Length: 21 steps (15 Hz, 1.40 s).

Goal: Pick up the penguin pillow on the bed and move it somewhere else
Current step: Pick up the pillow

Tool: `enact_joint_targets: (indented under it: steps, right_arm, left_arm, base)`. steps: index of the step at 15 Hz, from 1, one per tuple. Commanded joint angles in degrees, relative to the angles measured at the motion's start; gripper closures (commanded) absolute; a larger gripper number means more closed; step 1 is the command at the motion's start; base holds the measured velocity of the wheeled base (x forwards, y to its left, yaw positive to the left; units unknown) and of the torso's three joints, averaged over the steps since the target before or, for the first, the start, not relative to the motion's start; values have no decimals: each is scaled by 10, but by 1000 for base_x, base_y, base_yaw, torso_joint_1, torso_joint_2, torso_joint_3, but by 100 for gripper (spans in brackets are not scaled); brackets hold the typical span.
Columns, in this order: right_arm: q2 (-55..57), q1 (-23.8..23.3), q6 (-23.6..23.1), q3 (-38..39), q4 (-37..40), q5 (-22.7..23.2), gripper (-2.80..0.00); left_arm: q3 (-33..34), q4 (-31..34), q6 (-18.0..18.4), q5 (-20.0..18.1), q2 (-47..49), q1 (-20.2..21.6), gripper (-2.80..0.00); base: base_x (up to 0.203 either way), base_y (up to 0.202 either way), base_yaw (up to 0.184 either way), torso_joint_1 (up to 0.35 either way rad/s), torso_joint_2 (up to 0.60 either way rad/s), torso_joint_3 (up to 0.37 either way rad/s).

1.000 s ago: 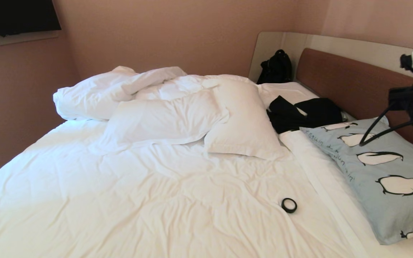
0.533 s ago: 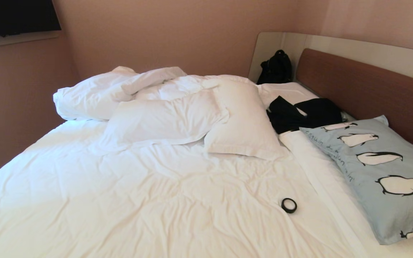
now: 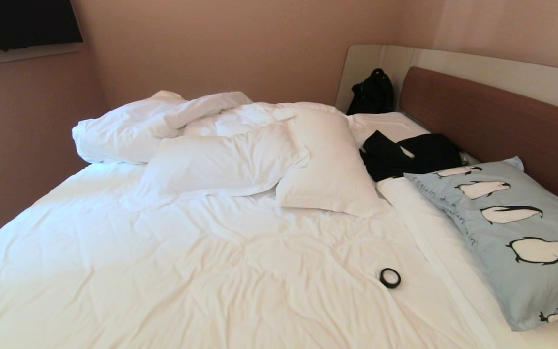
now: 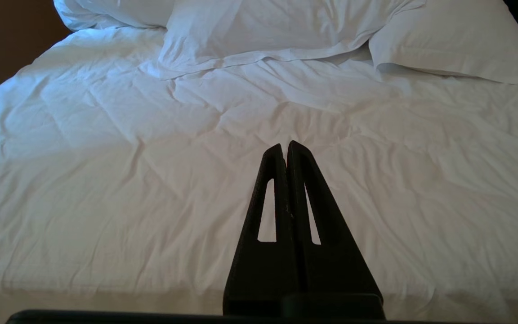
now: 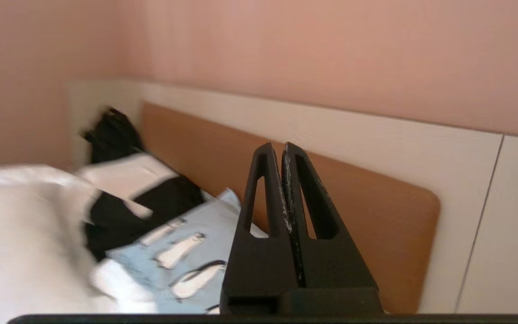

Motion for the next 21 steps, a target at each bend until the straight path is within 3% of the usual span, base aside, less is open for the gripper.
enact_joint_targets:
  steps: [1,4,6,13,21]
  right_arm:
    - [-127,15,28,0,243,71,0]
    - [-209,58,62,-6,361,128,0]
    - [-229,66,91,1,395,140,0]
    - [-308,48,81,88,395,142,0]
    - [-359,48,91,214,328,267,0]
  left_arm:
    - [1,0,0,0,0,0,0]
    - [1,0,0,0,0,0,0]
    - [1,0,0,0,0,0,0]
    - [1,0,0,0,0,0,0]
    - [1,0,0,0,0,0,0]
  base:
    - [0,0,0,0,0,0]
    - [0,0,0,0,0,0]
    - [0,0,0,0,0,0]
    - [0,0,0,0,0,0]
    - [0,0,0,0,0,0]
